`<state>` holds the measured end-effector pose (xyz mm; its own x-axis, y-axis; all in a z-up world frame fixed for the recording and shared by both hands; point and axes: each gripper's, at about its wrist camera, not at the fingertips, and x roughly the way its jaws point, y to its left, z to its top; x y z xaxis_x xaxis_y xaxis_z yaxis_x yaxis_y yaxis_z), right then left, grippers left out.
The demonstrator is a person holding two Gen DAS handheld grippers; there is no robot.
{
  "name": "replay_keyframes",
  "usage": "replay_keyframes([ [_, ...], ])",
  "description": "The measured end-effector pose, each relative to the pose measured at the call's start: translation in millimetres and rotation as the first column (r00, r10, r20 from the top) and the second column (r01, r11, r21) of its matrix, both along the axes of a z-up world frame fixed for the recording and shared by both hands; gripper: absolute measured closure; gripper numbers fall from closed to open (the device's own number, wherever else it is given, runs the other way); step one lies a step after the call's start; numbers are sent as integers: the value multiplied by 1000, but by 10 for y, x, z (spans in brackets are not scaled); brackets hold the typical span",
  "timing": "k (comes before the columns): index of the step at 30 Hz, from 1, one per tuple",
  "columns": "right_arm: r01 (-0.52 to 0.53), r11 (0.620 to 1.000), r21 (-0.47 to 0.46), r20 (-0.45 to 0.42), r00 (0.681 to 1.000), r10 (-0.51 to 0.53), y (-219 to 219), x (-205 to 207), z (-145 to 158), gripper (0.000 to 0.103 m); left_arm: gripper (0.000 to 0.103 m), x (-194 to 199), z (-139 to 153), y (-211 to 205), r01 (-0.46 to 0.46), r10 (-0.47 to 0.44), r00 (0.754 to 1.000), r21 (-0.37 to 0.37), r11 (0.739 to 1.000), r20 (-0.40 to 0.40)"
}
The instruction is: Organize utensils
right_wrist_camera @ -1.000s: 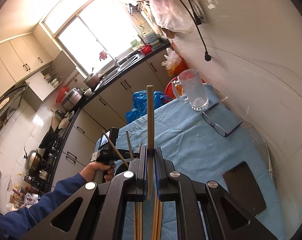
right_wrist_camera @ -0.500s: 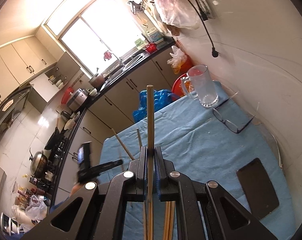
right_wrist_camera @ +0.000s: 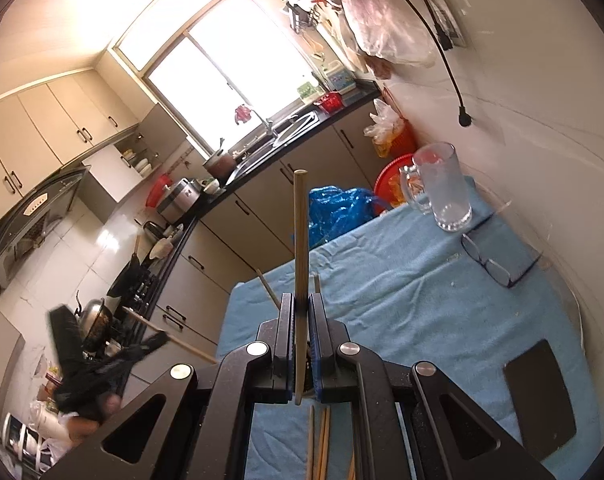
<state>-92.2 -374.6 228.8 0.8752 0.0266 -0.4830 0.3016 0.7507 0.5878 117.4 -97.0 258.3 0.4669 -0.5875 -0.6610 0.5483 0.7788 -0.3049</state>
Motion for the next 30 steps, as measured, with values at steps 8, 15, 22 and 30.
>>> replay_keyframes([
  [8,-11,999,-52,-14,1000,10,-37,335,-44,96,97,-122,349,-300,13,-12,999,-23,1000,46],
  [15,-18,998,-60,-87,996,13,-93,641,-284,96,97,-78,13,-670,29,-29,999,25,999,-20],
  [22,-69,997,-26,-166,984,64,4,851,-600,96,97,46,-426,-804,22,-13,995,84,996,-103],
  [30,-111,993,-29,-222,970,102,70,1111,-806,95,97,231,-705,-846,-7,24,989,117,993,-148],
])
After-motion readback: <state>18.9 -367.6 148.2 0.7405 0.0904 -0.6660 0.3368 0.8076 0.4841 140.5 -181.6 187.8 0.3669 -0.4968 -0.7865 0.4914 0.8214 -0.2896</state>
